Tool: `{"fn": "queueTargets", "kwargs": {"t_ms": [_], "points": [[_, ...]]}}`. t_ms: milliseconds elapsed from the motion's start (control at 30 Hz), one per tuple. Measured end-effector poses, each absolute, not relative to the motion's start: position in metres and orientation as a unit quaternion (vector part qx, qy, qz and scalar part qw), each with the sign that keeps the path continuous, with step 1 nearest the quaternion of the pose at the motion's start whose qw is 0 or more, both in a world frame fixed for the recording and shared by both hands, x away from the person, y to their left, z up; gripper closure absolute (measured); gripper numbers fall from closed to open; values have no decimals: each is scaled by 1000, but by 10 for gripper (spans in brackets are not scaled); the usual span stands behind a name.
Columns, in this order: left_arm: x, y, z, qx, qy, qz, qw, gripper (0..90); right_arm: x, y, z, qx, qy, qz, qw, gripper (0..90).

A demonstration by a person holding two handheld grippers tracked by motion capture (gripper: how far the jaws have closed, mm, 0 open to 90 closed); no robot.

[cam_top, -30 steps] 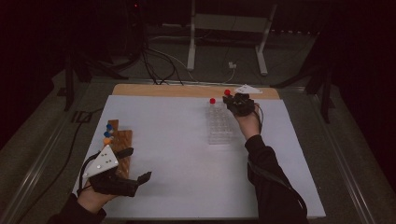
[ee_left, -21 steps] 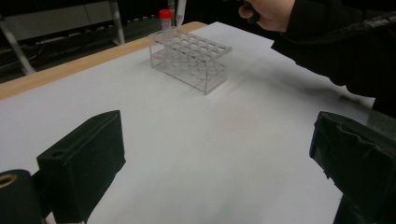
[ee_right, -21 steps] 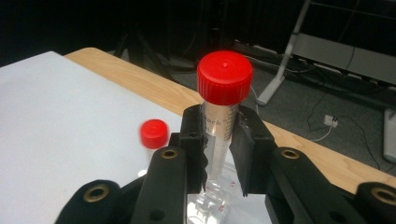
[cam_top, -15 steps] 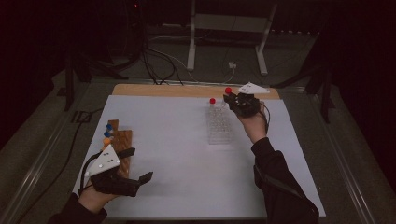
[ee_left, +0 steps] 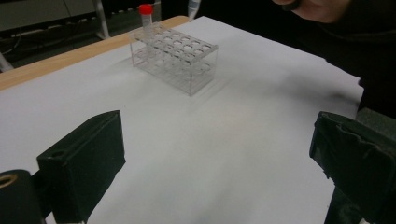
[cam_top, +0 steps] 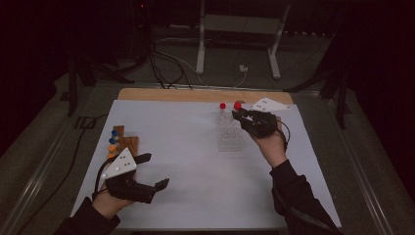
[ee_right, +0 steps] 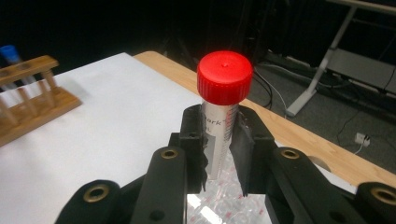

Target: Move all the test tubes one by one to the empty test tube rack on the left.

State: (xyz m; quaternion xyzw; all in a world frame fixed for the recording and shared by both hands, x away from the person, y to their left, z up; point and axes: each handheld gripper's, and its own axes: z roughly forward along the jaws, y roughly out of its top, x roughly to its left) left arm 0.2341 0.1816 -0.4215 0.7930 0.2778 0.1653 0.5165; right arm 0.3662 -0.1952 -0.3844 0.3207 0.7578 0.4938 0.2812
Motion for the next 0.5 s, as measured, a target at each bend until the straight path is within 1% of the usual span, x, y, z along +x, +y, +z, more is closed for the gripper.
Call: {"fn": "queueTargets", "kwargs": {"t_ms": [200,500], "points": [[235,175,-415,792,270,166,522,42,339,-188,-388,295,767,505,264,747],[238,154,-403,795,253,167,526,50,300,-164,-415,252,795,501,233,747]]}}
